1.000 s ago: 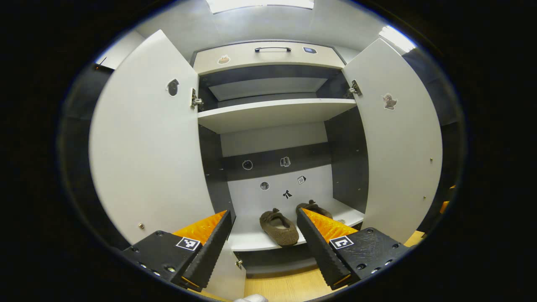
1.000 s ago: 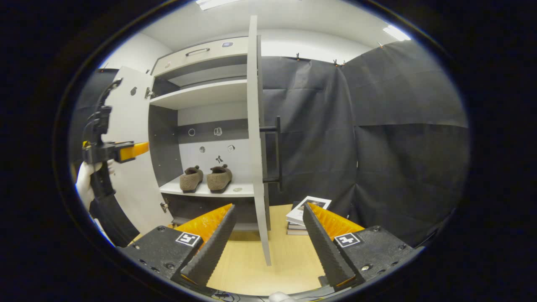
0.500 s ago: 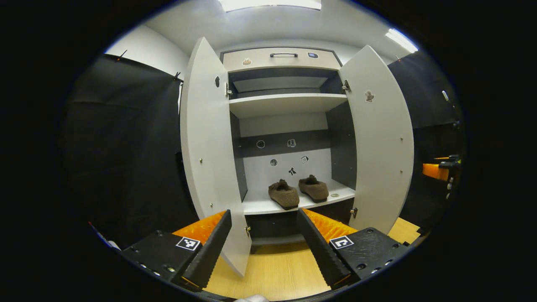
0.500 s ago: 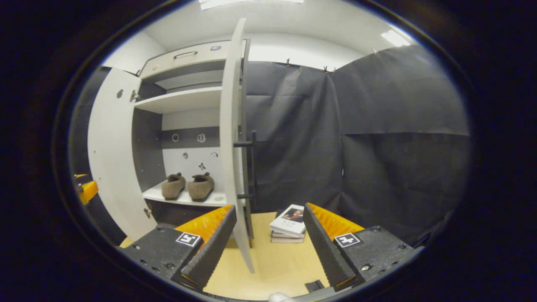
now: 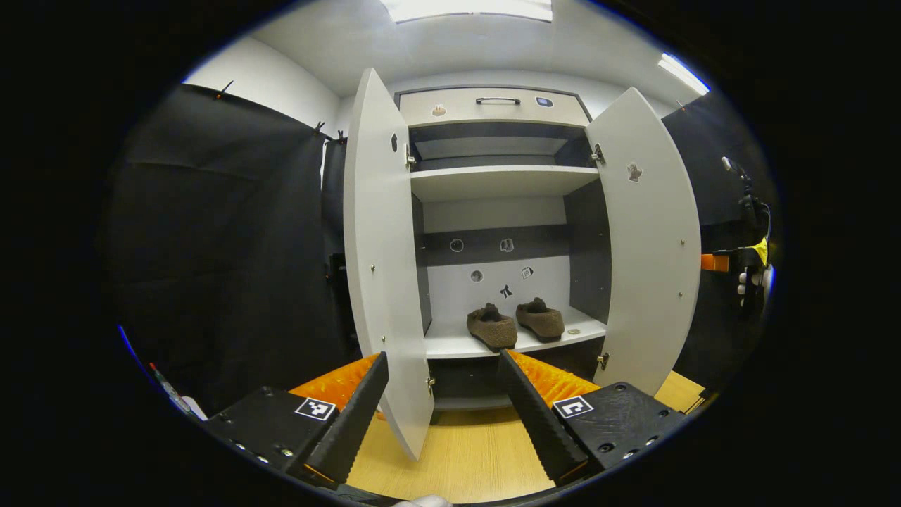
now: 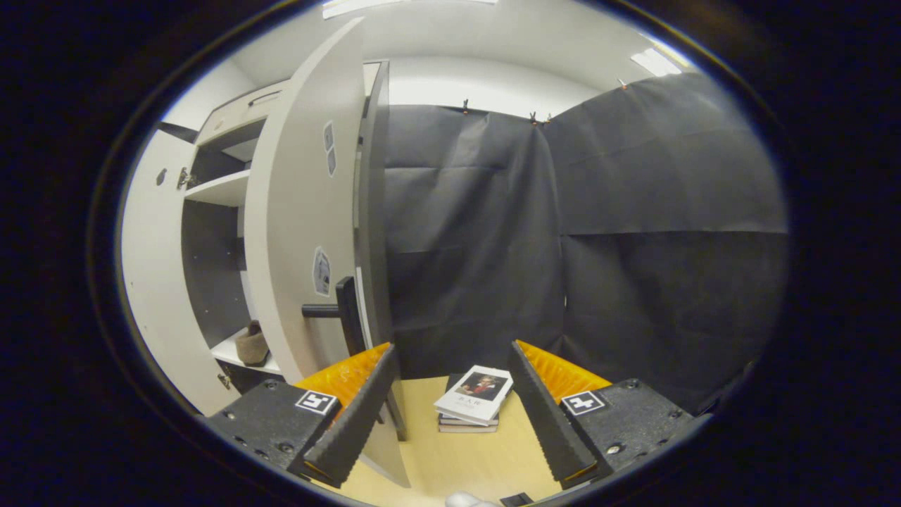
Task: Grab one shoe with the right hand and put it into the shoe cabinet, grab the other shoe with the left hand and put it into the shoe cabinet; then close the right door with the right hand and the left door with the left hand.
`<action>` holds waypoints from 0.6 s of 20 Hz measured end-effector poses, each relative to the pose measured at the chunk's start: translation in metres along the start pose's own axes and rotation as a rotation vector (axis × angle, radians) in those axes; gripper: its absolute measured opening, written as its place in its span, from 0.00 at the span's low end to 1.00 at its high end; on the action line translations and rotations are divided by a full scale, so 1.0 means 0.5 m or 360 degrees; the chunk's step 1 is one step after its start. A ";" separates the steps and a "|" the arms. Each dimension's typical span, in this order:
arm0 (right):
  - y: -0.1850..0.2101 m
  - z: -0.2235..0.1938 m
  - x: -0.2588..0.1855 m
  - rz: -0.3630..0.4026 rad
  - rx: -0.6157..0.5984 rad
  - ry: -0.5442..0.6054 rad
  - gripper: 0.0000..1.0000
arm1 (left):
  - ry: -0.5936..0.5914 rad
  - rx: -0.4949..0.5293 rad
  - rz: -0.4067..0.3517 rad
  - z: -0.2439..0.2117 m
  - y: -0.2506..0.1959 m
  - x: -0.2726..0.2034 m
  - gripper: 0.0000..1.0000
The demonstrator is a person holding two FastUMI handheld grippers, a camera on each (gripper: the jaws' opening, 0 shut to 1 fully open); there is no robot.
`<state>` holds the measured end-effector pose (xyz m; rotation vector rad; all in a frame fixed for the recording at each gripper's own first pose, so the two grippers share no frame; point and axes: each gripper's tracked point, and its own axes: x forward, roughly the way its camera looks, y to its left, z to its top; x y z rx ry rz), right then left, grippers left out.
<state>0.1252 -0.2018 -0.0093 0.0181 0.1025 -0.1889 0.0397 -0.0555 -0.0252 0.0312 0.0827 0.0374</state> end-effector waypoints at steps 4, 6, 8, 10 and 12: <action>0.006 0.011 -0.010 -0.0056 -0.0166 -0.0036 0.95 | -0.0006 0.0011 -0.0013 0.002 -0.001 0.001 0.96; 0.015 0.010 -0.013 -0.0058 -0.0135 -0.0031 0.95 | -0.0005 -0.0010 -0.0024 0.002 0.000 0.003 0.96; 0.032 0.003 -0.014 -0.0023 -0.0065 -0.0011 0.91 | -0.0006 -0.0007 -0.0001 -0.002 0.009 0.004 0.96; 0.050 0.000 -0.019 -0.0001 -0.0043 -0.0003 0.95 | 0.0006 -0.0019 0.0007 -0.007 0.022 0.005 0.96; 0.086 -0.001 -0.027 0.0054 -0.0055 -0.0011 0.94 | 0.0013 -0.0020 0.0012 -0.011 0.028 0.004 0.96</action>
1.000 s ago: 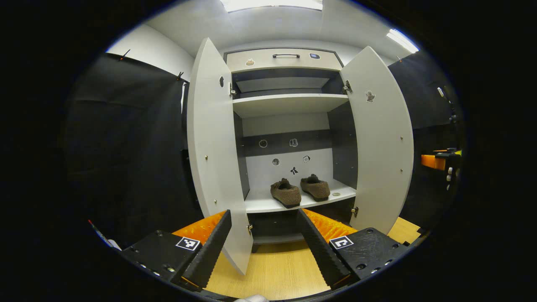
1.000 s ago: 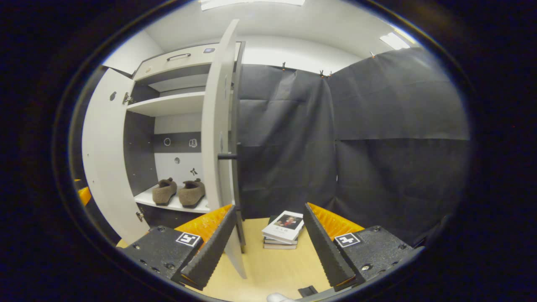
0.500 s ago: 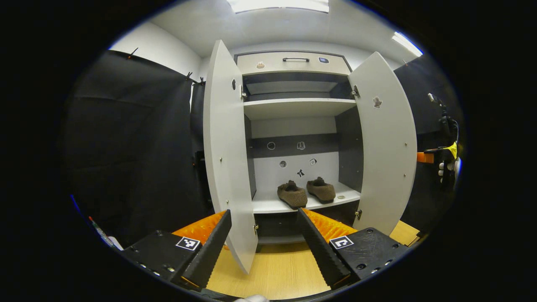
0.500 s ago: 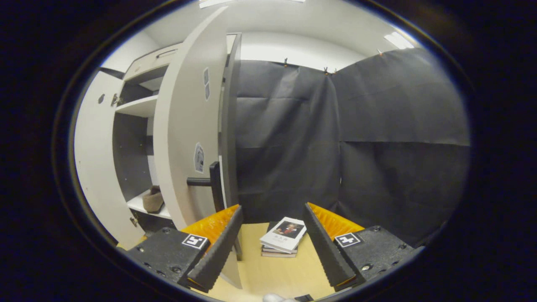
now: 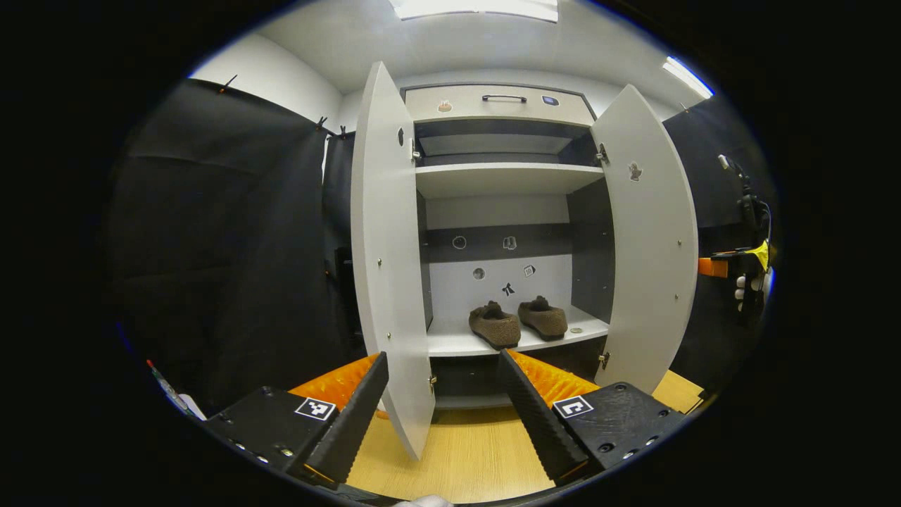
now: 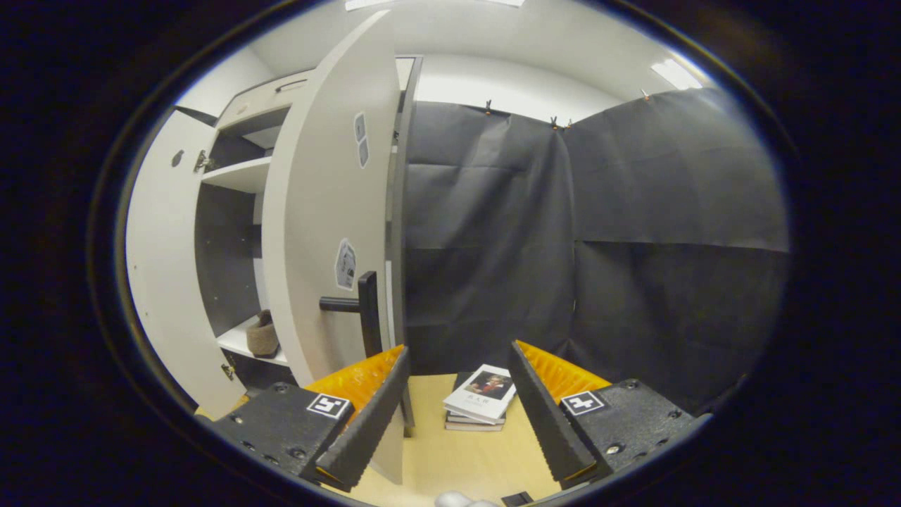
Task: Grab one shoe with the right hand and put it into the shoe cabinet, grab the other shoe with the left hand and put it into the shoe cabinet; then close the right door with the right hand and the left door with the left hand.
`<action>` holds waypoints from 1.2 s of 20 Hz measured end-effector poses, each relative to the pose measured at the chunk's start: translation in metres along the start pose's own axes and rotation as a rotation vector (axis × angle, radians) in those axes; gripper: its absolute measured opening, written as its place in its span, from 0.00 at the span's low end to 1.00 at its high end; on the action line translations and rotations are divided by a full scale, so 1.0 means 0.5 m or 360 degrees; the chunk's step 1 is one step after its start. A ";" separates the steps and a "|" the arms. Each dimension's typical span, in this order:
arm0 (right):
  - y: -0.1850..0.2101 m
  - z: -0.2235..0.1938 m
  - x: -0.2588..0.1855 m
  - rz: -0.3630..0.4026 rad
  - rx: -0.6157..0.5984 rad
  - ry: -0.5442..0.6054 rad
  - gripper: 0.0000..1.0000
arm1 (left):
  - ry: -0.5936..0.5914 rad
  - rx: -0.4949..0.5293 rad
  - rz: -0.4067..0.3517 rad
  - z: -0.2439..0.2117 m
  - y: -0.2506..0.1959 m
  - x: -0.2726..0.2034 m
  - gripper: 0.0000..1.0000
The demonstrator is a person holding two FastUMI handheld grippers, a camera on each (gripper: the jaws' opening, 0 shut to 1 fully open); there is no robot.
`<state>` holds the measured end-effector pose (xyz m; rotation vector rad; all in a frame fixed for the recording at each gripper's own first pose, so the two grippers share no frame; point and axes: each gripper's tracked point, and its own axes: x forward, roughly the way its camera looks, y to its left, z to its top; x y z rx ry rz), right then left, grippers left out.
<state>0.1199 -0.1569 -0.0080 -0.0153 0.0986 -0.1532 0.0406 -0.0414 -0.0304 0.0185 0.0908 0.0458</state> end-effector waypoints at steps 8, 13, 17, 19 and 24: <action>0.246 -0.001 -0.032 0.0385 -0.0019 -0.0016 0.92 | 0.0021 0.0002 0.0031 -0.009 0.039 -0.010 0.96; 0.298 -0.058 -0.143 0.0410 -0.0041 0.0008 1.00 | 0.0039 0.0018 0.0064 -0.022 0.086 0.002 0.96; 0.316 -0.127 -0.208 0.0408 0.0035 0.0136 1.00 | 0.0049 -0.0001 0.0056 -0.031 0.127 0.014 0.96; 0.334 -0.156 -0.236 0.0408 0.0064 0.0179 0.99 | 0.0047 0.0011 0.0076 -0.034 0.163 0.031 0.96; 0.342 -0.214 -0.295 0.0350 0.0046 0.0294 1.00 | 0.0055 -0.0041 0.0209 -0.040 0.301 0.106 0.96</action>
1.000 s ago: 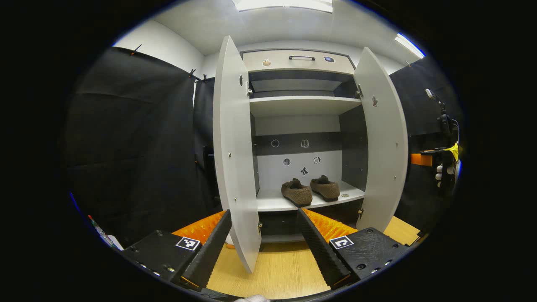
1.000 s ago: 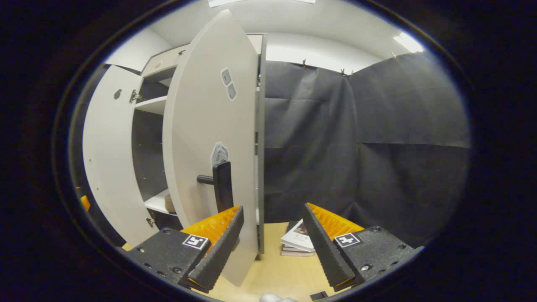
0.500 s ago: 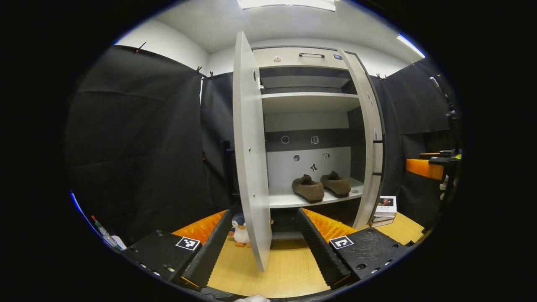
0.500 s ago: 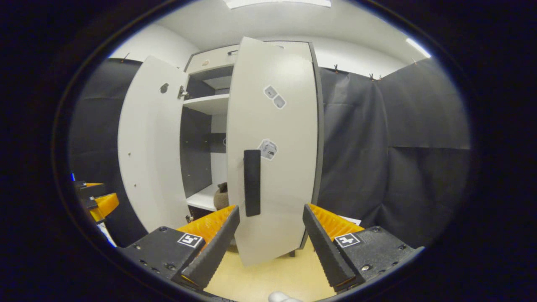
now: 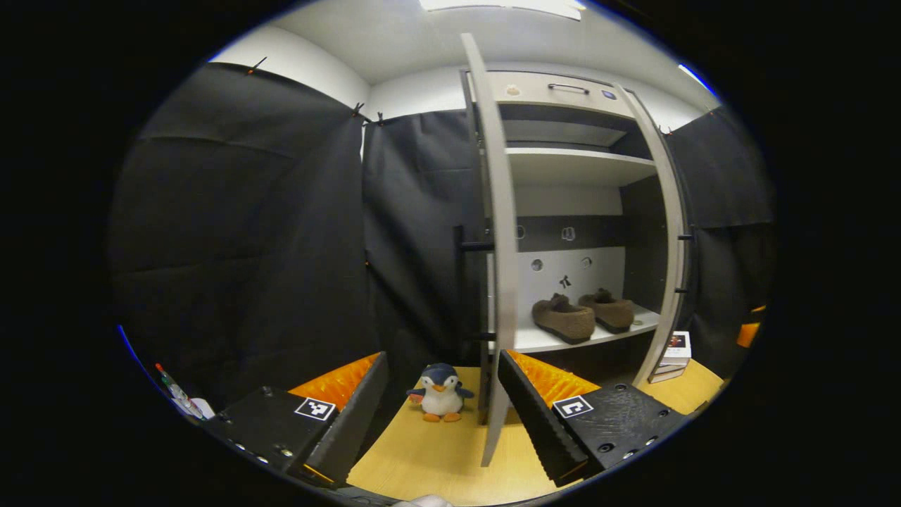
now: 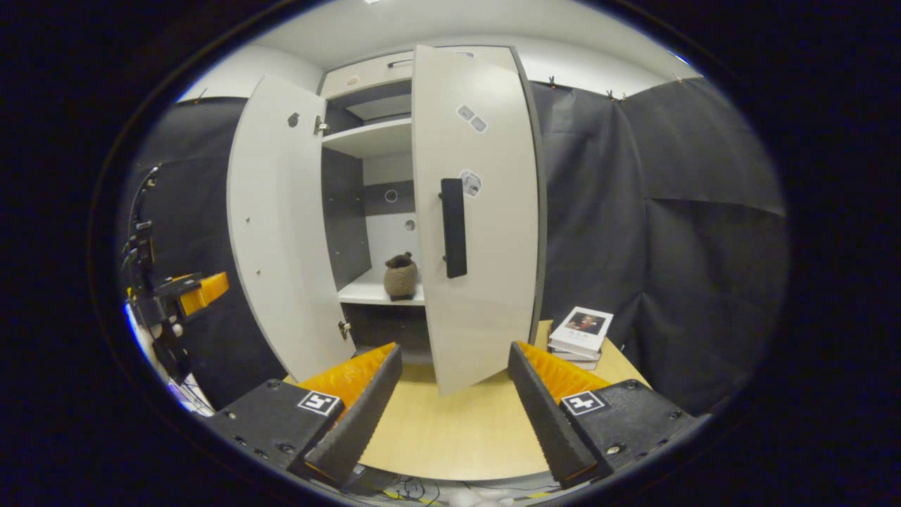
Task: Grab one shoe with the right hand and put it into the shoe cabinet, grab the other shoe with the left hand and put it into the shoe cabinet; then close the right door with the right hand and the left door with the left hand.
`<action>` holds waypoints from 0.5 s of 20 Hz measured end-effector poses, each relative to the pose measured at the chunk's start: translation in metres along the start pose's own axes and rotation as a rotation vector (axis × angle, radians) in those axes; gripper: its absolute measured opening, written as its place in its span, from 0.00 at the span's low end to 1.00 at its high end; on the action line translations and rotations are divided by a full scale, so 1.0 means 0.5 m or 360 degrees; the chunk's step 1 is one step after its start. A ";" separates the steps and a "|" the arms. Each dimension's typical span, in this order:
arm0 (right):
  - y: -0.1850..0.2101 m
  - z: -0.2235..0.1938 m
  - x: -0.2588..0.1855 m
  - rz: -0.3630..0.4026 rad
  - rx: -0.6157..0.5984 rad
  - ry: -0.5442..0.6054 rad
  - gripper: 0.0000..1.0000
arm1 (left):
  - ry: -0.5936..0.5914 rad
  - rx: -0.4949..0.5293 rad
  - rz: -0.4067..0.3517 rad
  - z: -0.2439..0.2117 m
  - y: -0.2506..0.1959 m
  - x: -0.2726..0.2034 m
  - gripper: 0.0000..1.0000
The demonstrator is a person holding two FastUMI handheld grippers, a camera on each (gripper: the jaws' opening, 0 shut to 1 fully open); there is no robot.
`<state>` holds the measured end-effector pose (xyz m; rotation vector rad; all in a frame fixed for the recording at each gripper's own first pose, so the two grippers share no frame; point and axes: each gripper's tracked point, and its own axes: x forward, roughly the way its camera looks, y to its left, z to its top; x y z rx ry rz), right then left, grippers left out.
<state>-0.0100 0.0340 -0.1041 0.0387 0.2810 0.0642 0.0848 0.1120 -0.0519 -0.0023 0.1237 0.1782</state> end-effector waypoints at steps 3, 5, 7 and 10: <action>-0.003 -0.001 -0.017 -0.0040 0.0007 0.0006 1.00 | -0.0015 -0.0019 0.0079 0.015 0.061 0.054 0.97; -0.009 -0.002 -0.025 -0.0063 -0.0009 0.0011 0.99 | -0.0022 0.0010 0.0099 0.017 0.079 0.084 0.95; -0.012 -0.001 -0.029 -0.0067 -0.0001 0.0011 0.99 | -0.0042 0.0009 0.0092 0.029 0.082 0.107 0.95; -0.023 -0.007 -0.030 -0.0080 0.0010 0.0018 0.99 | -0.0054 0.0008 0.0026 0.043 0.055 0.129 1.00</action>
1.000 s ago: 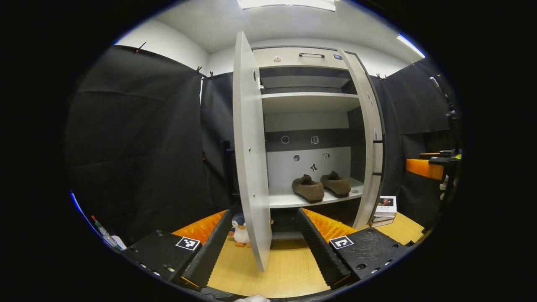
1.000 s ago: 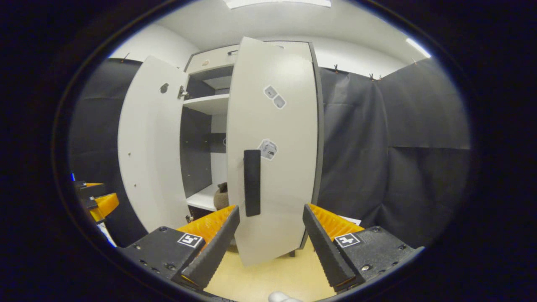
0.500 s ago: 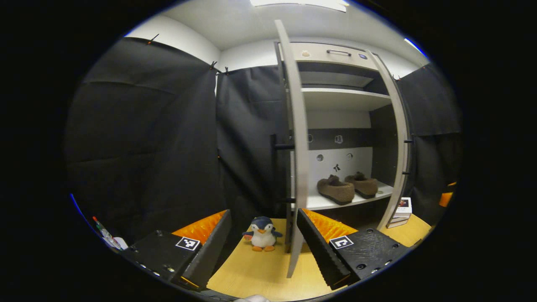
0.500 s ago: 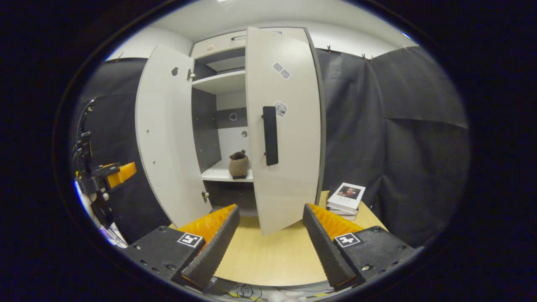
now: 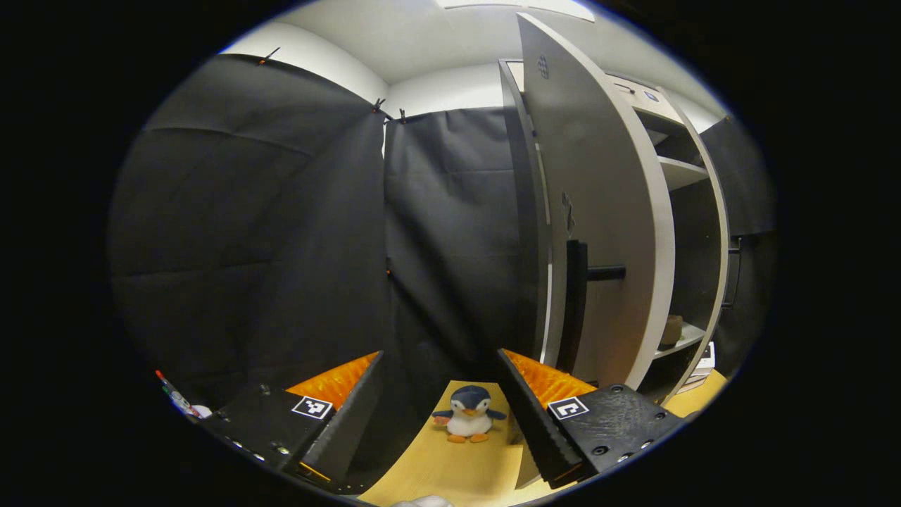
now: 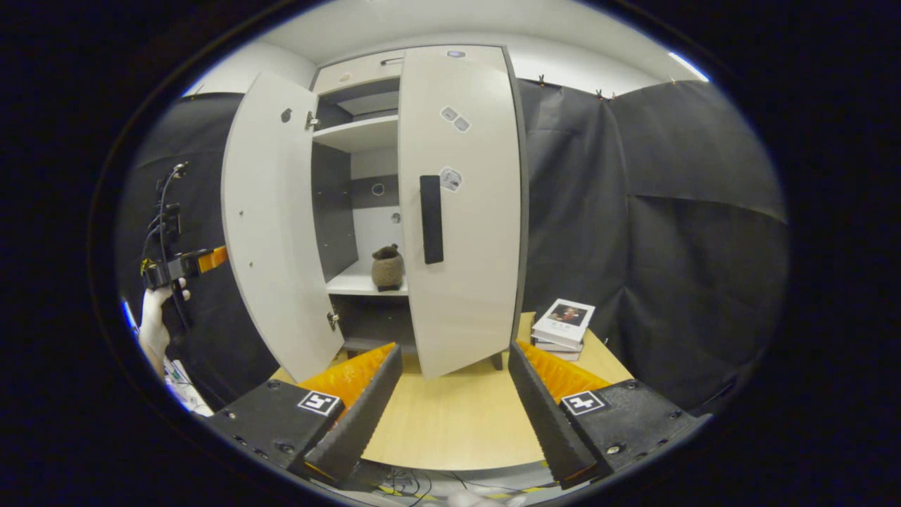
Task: Grab one shoe with the right hand and put it into the shoe cabinet, grab the other shoe with the left hand and put it into the shoe cabinet; then close the right door with the right hand and the left door with the left hand.
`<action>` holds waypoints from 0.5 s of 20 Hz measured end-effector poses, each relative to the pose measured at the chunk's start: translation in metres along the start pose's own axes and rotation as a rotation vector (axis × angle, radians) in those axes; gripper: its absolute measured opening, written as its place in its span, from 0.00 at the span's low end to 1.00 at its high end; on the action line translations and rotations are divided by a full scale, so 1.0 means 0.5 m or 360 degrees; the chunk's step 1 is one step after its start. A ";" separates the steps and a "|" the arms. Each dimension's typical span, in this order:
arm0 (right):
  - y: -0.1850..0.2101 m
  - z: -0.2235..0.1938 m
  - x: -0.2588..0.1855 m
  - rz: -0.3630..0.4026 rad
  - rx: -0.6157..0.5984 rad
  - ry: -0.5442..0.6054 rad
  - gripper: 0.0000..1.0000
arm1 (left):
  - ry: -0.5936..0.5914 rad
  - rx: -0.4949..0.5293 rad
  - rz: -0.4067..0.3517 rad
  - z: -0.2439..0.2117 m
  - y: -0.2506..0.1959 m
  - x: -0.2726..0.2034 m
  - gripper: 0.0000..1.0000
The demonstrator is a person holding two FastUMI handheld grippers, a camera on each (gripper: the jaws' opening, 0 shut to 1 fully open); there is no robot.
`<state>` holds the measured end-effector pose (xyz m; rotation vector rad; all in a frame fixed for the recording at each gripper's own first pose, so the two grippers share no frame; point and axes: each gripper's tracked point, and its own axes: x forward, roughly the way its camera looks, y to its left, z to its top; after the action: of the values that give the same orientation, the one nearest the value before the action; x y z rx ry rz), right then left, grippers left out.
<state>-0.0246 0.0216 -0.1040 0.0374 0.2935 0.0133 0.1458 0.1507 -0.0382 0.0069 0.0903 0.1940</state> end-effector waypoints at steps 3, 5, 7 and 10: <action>0.001 -0.010 -0.004 0.0022 0.0003 0.0018 0.99 | -0.0049 0.0097 0.0006 0.015 -0.007 0.003 0.93; 0.004 -0.015 -0.001 0.0048 -0.0006 0.0024 0.99 | -0.0052 0.0078 -0.0005 0.021 -0.012 -0.001 0.92; 0.003 -0.012 0.002 0.0071 0.0007 0.0020 0.99 | -0.0038 0.0068 -0.0010 0.017 -0.026 -0.001 0.89; -0.003 -0.012 0.010 0.0093 0.0021 0.0022 1.00 | -0.0059 0.0125 0.0026 0.021 -0.038 -0.008 0.82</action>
<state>-0.0212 0.0204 -0.1111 0.0592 0.3063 0.0696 0.1466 0.1312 -0.0276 0.0897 0.0611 0.2066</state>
